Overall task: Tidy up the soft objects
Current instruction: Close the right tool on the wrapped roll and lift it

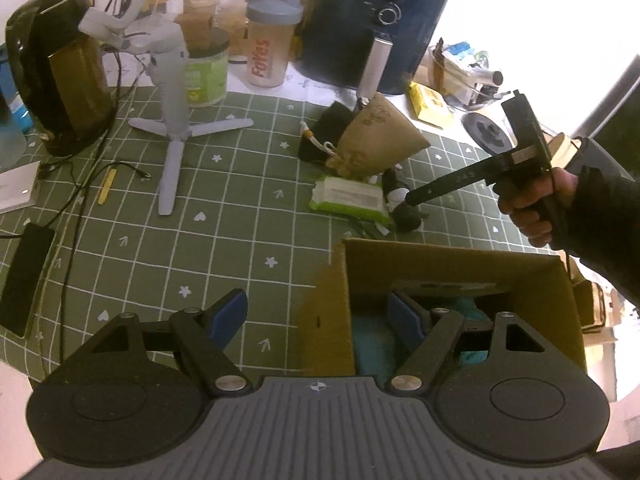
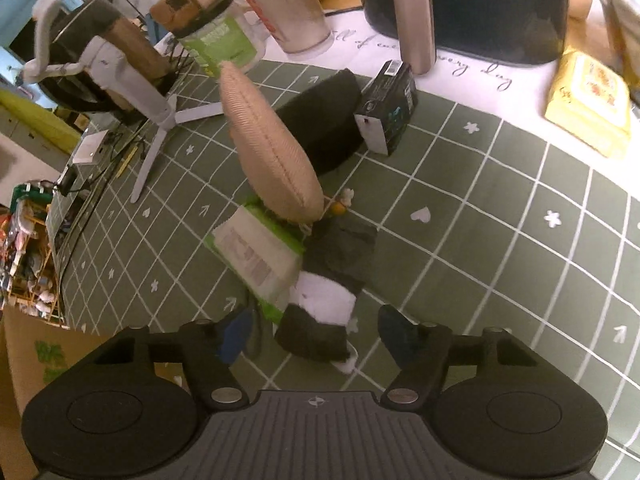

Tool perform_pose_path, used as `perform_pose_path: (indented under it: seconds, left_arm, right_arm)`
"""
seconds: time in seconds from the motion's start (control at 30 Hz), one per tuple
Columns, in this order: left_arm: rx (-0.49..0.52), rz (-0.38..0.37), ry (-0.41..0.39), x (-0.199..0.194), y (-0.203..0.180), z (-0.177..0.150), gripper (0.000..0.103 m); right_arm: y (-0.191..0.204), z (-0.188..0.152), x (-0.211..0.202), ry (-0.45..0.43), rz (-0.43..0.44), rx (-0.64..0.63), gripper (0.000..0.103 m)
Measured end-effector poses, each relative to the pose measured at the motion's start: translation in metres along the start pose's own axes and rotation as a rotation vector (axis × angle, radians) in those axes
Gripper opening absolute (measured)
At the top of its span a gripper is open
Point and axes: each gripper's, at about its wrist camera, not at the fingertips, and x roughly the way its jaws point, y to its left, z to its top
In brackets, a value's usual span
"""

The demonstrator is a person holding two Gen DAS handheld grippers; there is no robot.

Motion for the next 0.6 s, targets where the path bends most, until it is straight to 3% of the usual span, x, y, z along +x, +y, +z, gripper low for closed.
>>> perform_pose_path:
  seconds: [0.17,0.27,0.6]
  left_arm:
    - [-0.024,0.014,0.015,0.002,0.006,-0.001,0.077]
    - [-0.034,0.019,0.016,0.002,0.009,-0.001,0.077]
    - [-0.034,0.008,0.002,0.002,0.011,0.003,0.077]
  right_arm:
    - [-0.005,0.008,0.020,0.031,-0.010,0.044,0.064]
    - [-0.011,0.010,0.031,0.053,-0.017,0.098,0.047]
    - [-0.009,0.012,0.008,0.053,-0.053,0.098,0.046]
